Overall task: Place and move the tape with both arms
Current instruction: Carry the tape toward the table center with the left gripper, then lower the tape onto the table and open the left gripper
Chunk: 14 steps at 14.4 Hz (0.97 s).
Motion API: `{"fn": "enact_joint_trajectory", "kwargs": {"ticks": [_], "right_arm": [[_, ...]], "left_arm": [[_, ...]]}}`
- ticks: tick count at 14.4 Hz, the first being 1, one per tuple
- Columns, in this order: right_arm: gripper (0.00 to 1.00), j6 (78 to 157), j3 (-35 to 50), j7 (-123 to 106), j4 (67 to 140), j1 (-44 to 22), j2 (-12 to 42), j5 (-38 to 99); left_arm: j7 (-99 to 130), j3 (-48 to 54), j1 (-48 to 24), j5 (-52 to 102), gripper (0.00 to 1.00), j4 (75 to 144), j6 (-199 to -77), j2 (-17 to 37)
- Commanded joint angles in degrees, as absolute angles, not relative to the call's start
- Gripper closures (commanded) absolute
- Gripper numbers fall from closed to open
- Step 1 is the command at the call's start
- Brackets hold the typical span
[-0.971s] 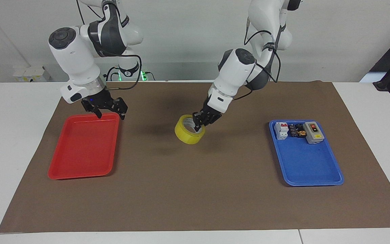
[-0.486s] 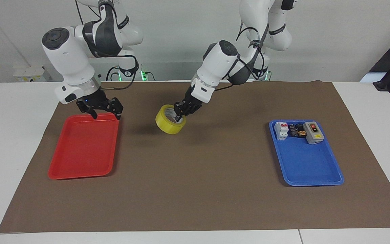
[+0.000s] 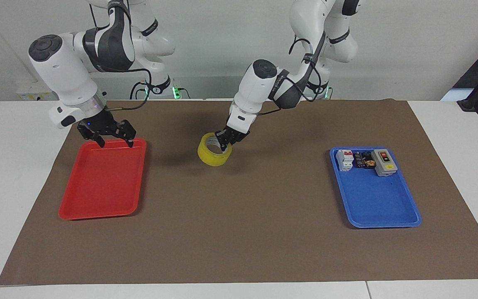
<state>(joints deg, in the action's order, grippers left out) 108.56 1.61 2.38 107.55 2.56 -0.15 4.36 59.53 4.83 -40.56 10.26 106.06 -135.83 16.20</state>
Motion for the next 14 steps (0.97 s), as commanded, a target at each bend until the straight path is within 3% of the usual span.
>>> {"fn": "enact_joint_trajectory", "kwargs": {"ticks": [1,3,11,12,13,14], "right_arm": [[0.00,108.63,1.67,1.50,108.37,2.64,-0.70,5.36],[0.00,108.63,1.67,1.58,108.46,2.55,-0.70,5.45],[0.00,108.81,1.76,1.76,108.54,2.29,-0.79,6.24],[0.00,108.63,1.84,1.84,108.54,2.20,-0.79,6.24],[0.00,108.55,1.93,1.85,108.37,2.20,-0.79,6.24],[0.00,108.72,2.02,1.85,108.20,2.20,-0.70,6.15]], "left_arm": [[63.10,4.13,-41.31,1.87,1.00,104.68,-134.39,18.79],[63.11,4.13,-41.13,-2.01,1.00,104.33,-134.47,21.35],[62.23,4.13,-39.73,-3.25,1.00,106.52,-133.07,22.06],[61.88,4.13,-39.47,-3.25,0.36,106.52,-132.89,21.63],[61.18,4.13,-38.51,-3.25,0.00,106.52,-132.72,20.58],[60.48,4.22,-37.37,-3.25,0.00,106.70,-132.11,18.48]]}}
